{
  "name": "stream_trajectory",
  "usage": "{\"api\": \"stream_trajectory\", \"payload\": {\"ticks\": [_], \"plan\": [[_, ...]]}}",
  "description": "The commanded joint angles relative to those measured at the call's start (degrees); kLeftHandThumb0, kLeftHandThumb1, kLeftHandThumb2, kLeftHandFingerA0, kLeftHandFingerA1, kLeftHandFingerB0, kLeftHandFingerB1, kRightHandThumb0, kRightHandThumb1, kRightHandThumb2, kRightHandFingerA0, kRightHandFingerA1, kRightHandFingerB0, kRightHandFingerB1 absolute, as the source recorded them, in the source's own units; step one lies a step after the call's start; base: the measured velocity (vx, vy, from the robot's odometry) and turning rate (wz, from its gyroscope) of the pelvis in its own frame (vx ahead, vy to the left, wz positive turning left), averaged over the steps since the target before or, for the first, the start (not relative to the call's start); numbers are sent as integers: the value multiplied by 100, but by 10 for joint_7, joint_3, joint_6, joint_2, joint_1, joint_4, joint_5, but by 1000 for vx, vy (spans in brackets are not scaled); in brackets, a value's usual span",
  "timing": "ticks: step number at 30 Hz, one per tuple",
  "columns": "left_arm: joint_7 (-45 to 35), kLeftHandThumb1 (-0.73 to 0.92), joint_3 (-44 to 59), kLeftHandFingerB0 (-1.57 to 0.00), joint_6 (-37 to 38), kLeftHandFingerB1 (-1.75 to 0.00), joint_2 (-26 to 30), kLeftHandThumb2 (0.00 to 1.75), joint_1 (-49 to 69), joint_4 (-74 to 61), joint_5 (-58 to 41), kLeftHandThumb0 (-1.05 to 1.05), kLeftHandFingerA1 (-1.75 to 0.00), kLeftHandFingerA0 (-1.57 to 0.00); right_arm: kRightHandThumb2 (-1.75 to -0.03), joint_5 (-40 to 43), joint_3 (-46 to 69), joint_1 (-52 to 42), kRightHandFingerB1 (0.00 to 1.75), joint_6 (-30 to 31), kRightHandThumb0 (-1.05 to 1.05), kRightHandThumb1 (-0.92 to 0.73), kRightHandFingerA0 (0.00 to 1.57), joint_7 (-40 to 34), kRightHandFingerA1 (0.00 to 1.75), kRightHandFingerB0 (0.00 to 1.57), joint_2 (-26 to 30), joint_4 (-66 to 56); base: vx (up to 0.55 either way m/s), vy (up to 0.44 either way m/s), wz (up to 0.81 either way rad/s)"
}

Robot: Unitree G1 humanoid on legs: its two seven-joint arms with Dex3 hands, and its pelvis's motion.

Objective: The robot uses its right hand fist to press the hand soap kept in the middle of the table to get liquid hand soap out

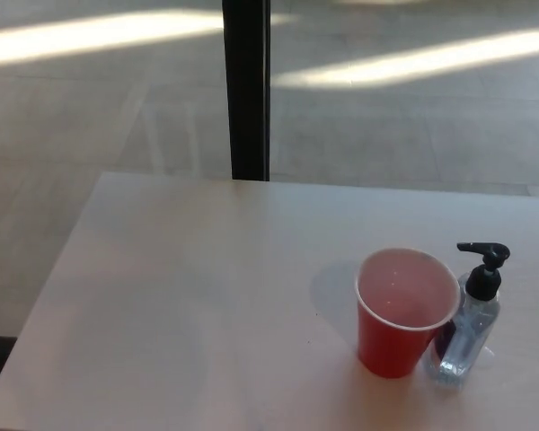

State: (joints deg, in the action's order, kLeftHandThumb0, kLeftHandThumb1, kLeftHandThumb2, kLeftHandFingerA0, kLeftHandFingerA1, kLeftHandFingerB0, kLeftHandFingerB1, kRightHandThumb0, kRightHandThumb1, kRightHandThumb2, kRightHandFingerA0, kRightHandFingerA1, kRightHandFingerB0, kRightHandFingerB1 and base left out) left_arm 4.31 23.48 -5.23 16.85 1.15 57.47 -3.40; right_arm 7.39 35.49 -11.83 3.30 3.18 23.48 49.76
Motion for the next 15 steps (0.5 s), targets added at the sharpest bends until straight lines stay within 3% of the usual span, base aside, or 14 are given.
{"api": "stream_trajectory", "payload": {"ticks": [1,2,3,4,6,7,8,9,10,11,12,13,14,15], "plan": [[46,89,53,-31,-47,-92,28,127,-12,9,-48,-46,-108,-53,-99,119,102,25,62,55,-37,-43,62,20,86,24,41,10,0,0,0],[47,88,55,-26,-52,-86,27,128,-12,5,-47,-46,-104,-49,-76,123,115,32,66,57,-41,-57,72,2,148,26,40,8,0,0,0],[47,88,60,-29,-53,-91,24,126,-12,4,-50,-45,-106,-49,-74,122,127,45,69,55,-43,-57,90,-30,161,40,44,14,0,0,0],[48,88,62,-29,-51,-91,23,126,-11,5,-51,-45,-106,-49,-74,119,134,55,69,56,-43,-57,90,-48,161,40,50,23,0,0,0],[56,89,63,-28,-47,-91,24,123,-17,19,-46,-44,-110,-53,-79,127,152,68,58,41,-41,-60,85,-38,160,19,56,33,0,0,0],[44,92,69,-28,-45,-93,20,123,-14,19,-54,-45,-112,-51,-78,152,177,79,35,89,-52,-65,79,-34,159,3,72,-15,0,0,0],[45,92,69,-28,-44,-93,20,123,-13,22,-54,-45,-112,-51,-78,159,185,83,35,94,-52,-65,79,-35,159,3,71,-32,0,0,0],[32,90,59,-21,-39,-81,23,127,-7,20,-45,-45,-107,-51,-80,168,190,90,25,105,-54,-65,47,-17,106,3,75,-53,0,0,0],[33,90,59,-21,-38,-81,23,127,-8,22,-46,-45,-107,-51,-80,166,192,91,25,109,-54,-65,47,-17,106,3,74,-58,0,0,0],[39,89,65,-22,-37,-83,21,127,-11,26,-51,-46,-105,-49,-74,205,204,105,39,134,-57,-67,38,6,81,0,65,-126,0,0,0],[46,89,72,-18,-41,-81,19,125,-11,22,-57,-46,-108,-50,-99,230,212,119,49,148,-58,-51,33,9,70,0,54,-171,0,0,0],[48,90,73,-16,-39,-82,17,122,-11,22,-58,-47,-117,-53,-95,234,210,123,55,161,-66,-50,44,1,73,7,51,-200,0,0,0],[51,91,74,-17,-35,-82,17,121,-12,26,-57,-47,-115,-53,-68,237,202,128,55,179,-64,-63,55,-8,79,9,45,-253,0,0,0],[53,91,72,-17,-34,-82,18,121,-13,30,-54,-47,-115,-53,-68,240,196,132,55,178,-64,-63,55,-5,79,9,43,-279,0,0,0]]}}
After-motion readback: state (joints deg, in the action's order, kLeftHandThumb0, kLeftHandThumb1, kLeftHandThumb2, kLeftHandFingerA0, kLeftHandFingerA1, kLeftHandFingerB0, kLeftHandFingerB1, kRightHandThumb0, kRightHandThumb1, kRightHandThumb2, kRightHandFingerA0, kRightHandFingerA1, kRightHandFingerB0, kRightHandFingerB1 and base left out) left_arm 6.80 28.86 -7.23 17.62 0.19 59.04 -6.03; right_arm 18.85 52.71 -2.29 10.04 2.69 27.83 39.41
